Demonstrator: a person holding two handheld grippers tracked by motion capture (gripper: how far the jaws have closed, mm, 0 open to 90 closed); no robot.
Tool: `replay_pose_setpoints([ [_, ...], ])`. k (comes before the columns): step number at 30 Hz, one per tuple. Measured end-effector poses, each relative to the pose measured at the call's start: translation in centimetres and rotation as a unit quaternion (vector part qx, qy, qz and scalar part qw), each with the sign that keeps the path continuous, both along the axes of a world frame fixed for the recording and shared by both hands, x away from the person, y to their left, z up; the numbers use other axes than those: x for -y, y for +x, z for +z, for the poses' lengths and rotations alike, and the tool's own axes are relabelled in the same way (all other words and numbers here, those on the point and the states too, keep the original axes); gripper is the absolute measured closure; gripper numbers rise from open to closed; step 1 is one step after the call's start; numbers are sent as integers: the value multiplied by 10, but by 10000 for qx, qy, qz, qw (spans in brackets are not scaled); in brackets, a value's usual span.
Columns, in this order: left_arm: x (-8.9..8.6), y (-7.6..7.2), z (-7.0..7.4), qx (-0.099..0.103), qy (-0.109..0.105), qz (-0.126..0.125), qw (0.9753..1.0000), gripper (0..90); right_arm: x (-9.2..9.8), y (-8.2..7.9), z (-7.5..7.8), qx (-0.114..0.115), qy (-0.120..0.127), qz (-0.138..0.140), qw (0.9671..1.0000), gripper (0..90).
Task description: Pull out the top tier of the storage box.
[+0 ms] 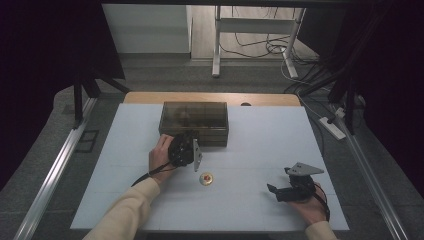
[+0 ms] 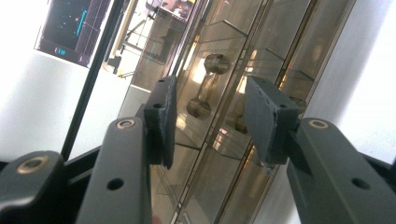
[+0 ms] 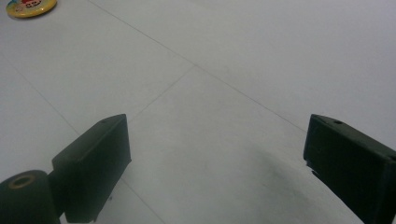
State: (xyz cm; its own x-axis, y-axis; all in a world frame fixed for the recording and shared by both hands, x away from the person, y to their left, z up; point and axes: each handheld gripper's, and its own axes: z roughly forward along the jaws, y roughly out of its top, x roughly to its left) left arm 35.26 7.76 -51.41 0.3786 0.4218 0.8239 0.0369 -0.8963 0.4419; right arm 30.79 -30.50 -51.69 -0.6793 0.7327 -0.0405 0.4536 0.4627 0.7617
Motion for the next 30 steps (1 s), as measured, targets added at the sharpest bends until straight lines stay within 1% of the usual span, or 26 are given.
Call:
replay_pose_setpoints([
  [4,0,0,-1,17,75,-6,10000,577,0,0,0,0,2,-4,10000,72],
  [12,1,0,-2,89,118,0,9999,616,0,0,0,-1,-3,-2,10000,72],
  [19,1,0,-3,189,199,-10,9996,657,0,0,0,-3,-5,-3,10000,72],
  [23,2,0,-4,248,283,-1,9993,675,1,0,0,-12,-6,0,10000,72],
  [27,1,0,-4,309,253,12,9992,720,1,0,0,-25,-3,4,10000,72],
  [30,1,0,-4,355,299,16,9989,743,1,0,0,-23,-2,0,10000,72],
])
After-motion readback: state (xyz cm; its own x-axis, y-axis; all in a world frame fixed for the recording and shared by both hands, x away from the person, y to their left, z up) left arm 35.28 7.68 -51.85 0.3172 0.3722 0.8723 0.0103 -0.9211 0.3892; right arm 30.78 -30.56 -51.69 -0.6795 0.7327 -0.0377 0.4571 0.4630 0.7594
